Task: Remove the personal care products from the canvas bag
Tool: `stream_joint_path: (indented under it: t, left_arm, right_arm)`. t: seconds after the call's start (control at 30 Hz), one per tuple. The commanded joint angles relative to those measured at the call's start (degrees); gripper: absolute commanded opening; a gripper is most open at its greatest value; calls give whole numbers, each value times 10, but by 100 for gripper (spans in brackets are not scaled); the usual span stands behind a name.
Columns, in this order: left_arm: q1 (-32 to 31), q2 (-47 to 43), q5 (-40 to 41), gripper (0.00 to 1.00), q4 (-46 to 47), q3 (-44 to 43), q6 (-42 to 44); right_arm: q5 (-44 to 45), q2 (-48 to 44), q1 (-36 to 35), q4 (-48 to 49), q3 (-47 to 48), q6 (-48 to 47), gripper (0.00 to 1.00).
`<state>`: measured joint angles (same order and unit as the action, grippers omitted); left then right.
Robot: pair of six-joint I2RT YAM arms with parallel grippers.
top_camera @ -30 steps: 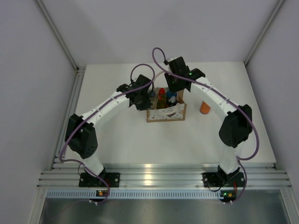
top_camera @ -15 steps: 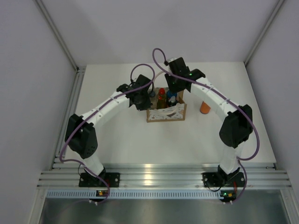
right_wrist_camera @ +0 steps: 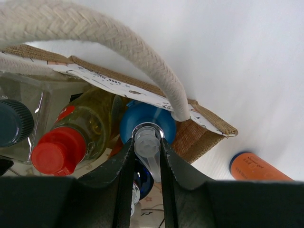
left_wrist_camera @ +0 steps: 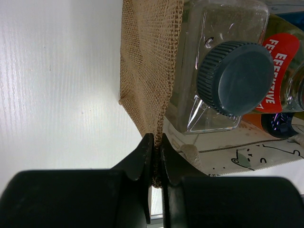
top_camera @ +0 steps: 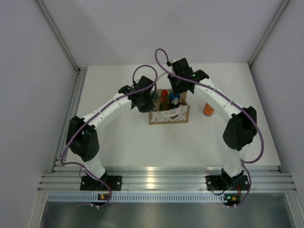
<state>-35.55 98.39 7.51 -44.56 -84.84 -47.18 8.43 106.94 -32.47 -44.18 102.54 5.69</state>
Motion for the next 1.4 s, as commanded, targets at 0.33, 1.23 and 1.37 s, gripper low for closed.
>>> stream_joint_path:
  t: [0.33, 1.23, 1.37]
  left_arm:
    - [-3, -14, -8, 0, -15, 7, 7]
    - [-3, -13, -8, 0, -14, 7, 2]
    - [-3, -14, -8, 0, -14, 6, 2]
  right_arm:
    - [-10, 7, 7, 8, 7, -2, 25]
    - [5, -13, 7, 4, 36, 3, 0]
    - [6, -23, 6, -5, 56, 5, 0]
